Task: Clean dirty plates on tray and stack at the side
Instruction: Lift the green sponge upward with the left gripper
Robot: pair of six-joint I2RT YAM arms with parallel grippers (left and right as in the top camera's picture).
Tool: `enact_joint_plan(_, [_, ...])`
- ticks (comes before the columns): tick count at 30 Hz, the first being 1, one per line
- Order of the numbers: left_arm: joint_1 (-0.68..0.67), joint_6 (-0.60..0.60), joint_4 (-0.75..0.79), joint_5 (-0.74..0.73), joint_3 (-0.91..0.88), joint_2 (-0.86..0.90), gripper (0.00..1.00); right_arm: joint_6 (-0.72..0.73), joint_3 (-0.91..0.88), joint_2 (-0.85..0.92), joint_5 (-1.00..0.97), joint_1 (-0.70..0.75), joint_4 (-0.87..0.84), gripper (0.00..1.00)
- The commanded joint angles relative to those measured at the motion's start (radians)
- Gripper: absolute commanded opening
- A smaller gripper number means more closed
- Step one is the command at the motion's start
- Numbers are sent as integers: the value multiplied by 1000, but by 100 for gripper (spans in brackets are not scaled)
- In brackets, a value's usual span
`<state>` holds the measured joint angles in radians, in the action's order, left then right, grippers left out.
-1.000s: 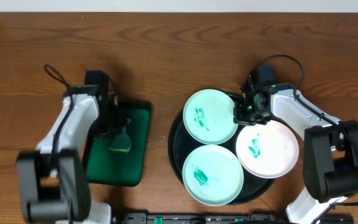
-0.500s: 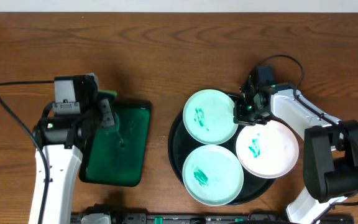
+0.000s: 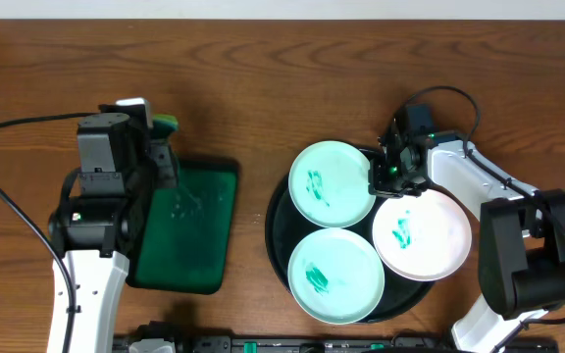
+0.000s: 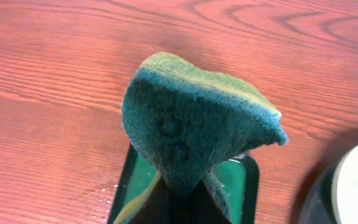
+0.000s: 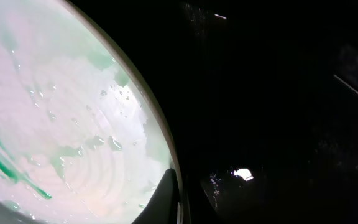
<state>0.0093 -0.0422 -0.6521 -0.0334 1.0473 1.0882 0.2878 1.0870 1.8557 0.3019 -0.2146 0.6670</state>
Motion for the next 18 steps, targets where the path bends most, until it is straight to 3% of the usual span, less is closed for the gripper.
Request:
enact_joint_plan(1, [-3,31,14,50,-1,-11,7,-16,-10,-2,-35,-5,6,1])
enact_joint_plan(18, [-3,35,22,50,-1,-11,7,-16,-10,-2,-35,-5,6,1])
